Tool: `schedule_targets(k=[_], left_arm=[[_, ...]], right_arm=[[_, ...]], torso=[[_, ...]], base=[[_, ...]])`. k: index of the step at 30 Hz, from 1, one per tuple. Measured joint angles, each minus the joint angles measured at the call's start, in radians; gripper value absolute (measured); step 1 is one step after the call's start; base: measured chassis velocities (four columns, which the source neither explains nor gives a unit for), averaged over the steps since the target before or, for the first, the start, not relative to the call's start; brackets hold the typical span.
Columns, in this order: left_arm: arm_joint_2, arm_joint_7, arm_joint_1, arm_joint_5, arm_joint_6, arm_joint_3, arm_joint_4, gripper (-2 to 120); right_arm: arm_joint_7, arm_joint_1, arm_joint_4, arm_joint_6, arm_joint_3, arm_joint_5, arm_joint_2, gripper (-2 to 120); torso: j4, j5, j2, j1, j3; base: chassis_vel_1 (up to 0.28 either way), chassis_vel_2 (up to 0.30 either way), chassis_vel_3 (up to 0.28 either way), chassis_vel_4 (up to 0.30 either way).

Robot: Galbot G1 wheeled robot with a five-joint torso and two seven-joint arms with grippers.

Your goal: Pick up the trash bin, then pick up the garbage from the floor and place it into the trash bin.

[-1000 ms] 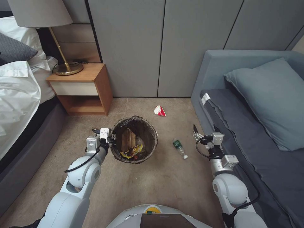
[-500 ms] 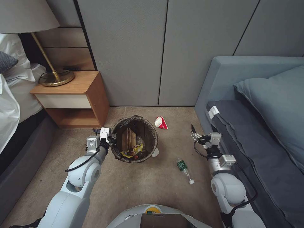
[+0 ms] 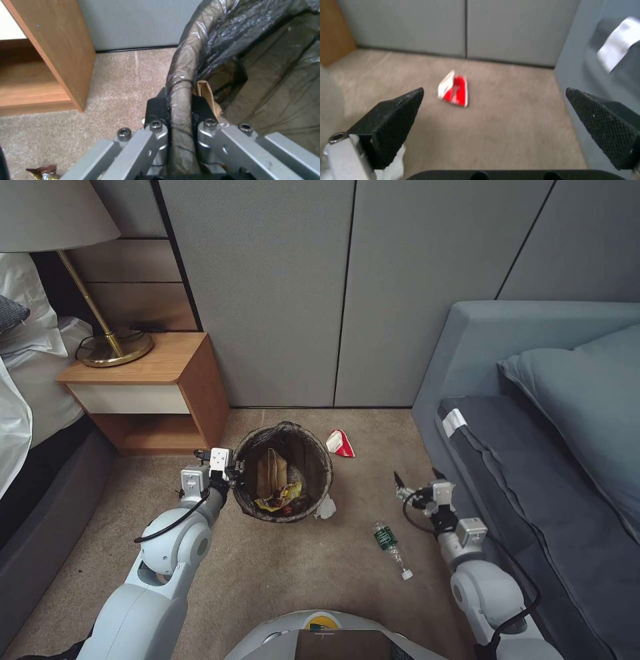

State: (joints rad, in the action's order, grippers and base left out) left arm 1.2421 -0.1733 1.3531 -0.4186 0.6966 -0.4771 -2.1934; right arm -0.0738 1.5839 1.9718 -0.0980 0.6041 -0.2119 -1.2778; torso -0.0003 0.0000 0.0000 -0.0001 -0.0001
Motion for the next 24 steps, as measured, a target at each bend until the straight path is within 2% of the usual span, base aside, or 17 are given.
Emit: schedule_targets(k=[9, 15, 24], left_arm=[[-0.009, 0.000, 0.003, -0.010, 0.001, -0.007, -0.007, 5], [-0.010, 0.000, 0.002, -0.013, 0.002, -0.008, -0.009, 5], [-0.010, 0.001, 0.002, -0.014, 0.002, -0.006, -0.015, 5]], right_arm=[[-0.057, 0.003, -0.089, -0.013, -0.024, -0.004, 0.042, 100], [-0.107, -0.033, -0.160, -0.058, -0.054, -0.063, 0.096, 100], [-0.144, -0.113, -0.316, -0.083, -0.091, -0.055, 0.097, 100]], torso=[[0.0002, 0.0001, 0.000, 0.000, 0.000], [0.0003, -0.0001, 0.000, 0.000, 0.000], [0.0002, 0.0000, 0.000, 0.000, 0.000]], base=[[0.000, 0.000, 0.000, 0.000], [0.000, 0.000, 0.000, 0.000], [0.000, 0.000, 0.000, 0.000]])
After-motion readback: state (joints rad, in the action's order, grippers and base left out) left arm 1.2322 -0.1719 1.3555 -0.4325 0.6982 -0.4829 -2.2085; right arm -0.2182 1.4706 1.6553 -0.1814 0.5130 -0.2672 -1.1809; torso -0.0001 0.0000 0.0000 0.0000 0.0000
